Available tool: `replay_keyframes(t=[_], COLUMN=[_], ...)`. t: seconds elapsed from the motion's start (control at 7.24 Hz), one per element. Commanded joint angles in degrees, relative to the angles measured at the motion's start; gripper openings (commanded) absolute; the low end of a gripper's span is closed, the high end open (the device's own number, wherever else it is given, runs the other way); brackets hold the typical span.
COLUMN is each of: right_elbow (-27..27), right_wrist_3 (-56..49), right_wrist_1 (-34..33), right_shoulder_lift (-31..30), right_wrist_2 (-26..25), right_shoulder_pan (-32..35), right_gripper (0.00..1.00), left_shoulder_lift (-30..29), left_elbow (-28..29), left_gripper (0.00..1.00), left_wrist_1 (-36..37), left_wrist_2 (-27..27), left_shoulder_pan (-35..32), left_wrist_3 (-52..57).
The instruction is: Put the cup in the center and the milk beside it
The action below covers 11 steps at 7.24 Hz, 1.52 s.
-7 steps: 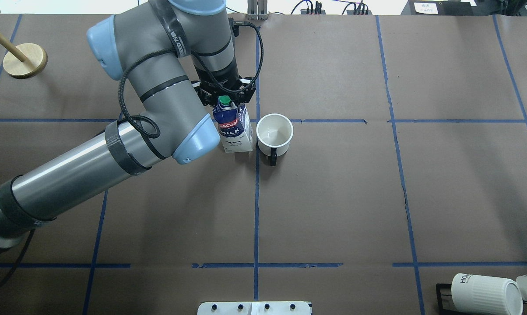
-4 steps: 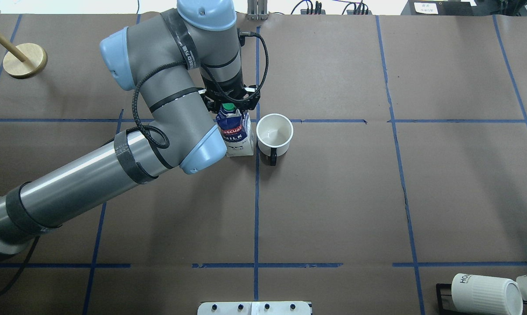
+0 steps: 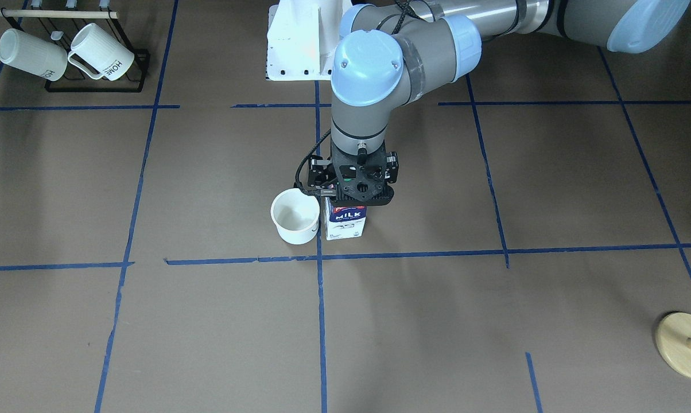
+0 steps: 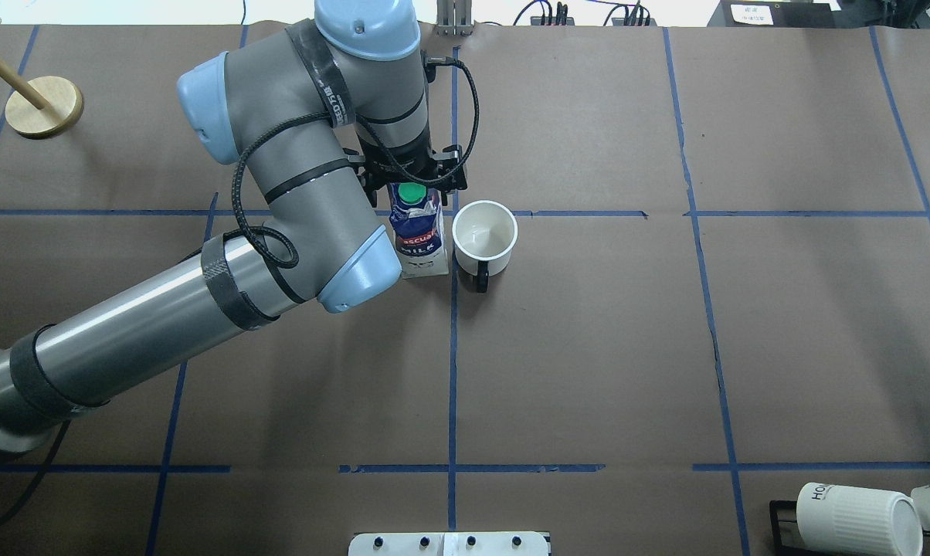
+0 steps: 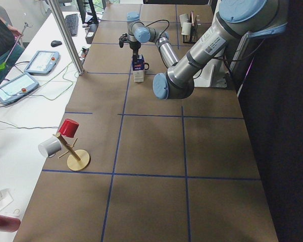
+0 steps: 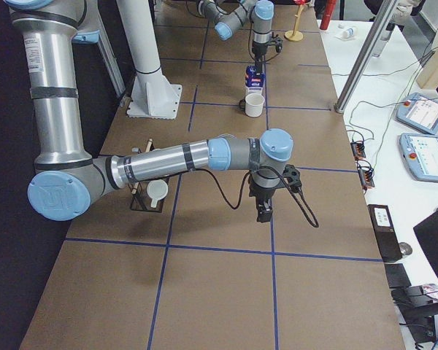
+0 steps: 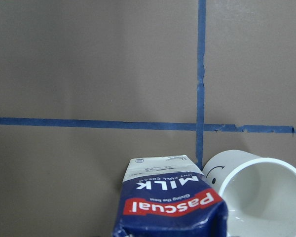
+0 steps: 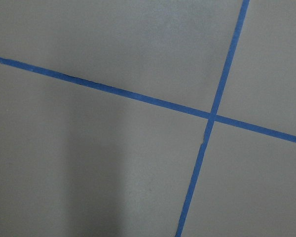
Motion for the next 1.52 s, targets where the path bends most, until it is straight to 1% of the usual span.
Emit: replay_keyframes(t=[0.0, 0.14, 0.28, 0.41, 0.55, 0.83, 0.97, 1.11, 1.38], right_elbow=[0.1, 0.3, 0.0, -0.1, -0.3, -1.8, -2.0, -2.1, -2.0], right_wrist_3=[0.0, 0.0, -0.1, -0.1, 0.1, 0.0, -0.3, -0.4, -0.3], right_wrist_1=[0.1, 0.1, 0.1, 0.1, 0.0, 0.0, 0.0, 0.0, 0.0], right_shoulder_lift=[0.0, 0.0, -0.1, -0.1, -0.2, -0.9, -1.4, -1.4, -1.7], right_wrist_2=[0.0, 0.0, 0.0, -0.1, -0.1, -0.1, -0.2, -0.1, 0.0], right_shoulder_pan=[0.0, 0.0, 0.0, 0.0, 0.0, 0.2, 0.6, 1.3, 2.0], right_gripper=[1.00, 1.00, 1.00, 1.00, 1.00, 1.00, 1.00, 1.00, 1.00], left_shoulder_lift=[0.2, 2.9, 10.6, 17.2, 22.1, 32.1, 35.8, 40.3, 45.3], left_elbow=[-4.2, -8.5, -16.1, -19.9, -20.3, -19.1, -19.1, -19.1, -18.7], left_gripper=[1.00, 1.00, 1.00, 1.00, 1.00, 1.00, 1.00, 1.00, 1.00], left_wrist_1=[4.0, 8.7, 10.8, 10.7, 10.6, 8.9, 8.9, 8.8, 6.9], left_wrist_2=[-1.0, -3.3, -5.8, -6.0, -8.2, -13.6, -16.5, -18.3, -18.4], left_shoulder_pan=[-2.5, -5.4, -8.7, -12.5, -17.2, -26.1, -30.7, -33.6, -37.9], left_wrist_3=[2.6, 9.5, 16.9, 25.7, 35.6, 53.5, 54.6, 54.8, 55.8])
